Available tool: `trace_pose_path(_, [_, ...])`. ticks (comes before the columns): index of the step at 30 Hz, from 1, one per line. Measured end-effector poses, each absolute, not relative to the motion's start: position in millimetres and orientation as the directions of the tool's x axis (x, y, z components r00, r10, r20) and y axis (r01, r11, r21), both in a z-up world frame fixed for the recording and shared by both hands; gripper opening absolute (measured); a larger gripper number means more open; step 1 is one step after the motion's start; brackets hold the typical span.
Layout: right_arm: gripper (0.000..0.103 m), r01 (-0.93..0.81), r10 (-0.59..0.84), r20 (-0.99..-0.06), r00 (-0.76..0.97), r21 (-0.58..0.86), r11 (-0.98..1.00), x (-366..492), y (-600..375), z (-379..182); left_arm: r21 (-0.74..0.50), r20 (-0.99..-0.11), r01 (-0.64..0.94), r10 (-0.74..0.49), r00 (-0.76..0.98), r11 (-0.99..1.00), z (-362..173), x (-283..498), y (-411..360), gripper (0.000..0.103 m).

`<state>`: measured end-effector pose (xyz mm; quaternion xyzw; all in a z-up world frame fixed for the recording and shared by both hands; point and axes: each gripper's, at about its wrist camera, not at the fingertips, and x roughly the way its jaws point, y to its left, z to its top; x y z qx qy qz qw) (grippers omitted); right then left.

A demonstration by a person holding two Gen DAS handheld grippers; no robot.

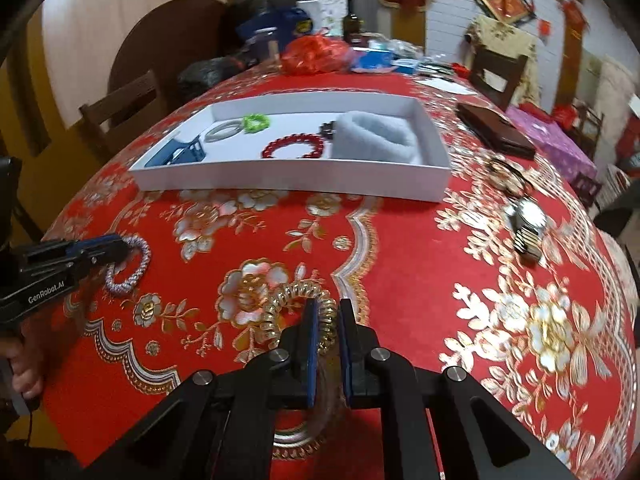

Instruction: Organize jewelry

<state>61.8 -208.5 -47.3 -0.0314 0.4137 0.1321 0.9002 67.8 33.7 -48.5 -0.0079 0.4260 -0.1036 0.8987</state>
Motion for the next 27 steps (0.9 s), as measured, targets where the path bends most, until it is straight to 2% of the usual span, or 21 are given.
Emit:
trace_pose_path(4, [0.008, -0.250, 0.182, -0.750, 0.636, 0.023, 0.968, 63, -204, -46, -0.103, -0.764, 0.180, -0.193, 0.616, 0.978, -49, 68, 34, 0.008])
trace_pose_path(27, [0.009, -0.198, 0.182, -0.728, 0.661, 0.064, 0.978, 59, -218, -44, -0.102, -0.764, 0.180, -0.193, 0.616, 0.978, -49, 68, 33, 0.008])
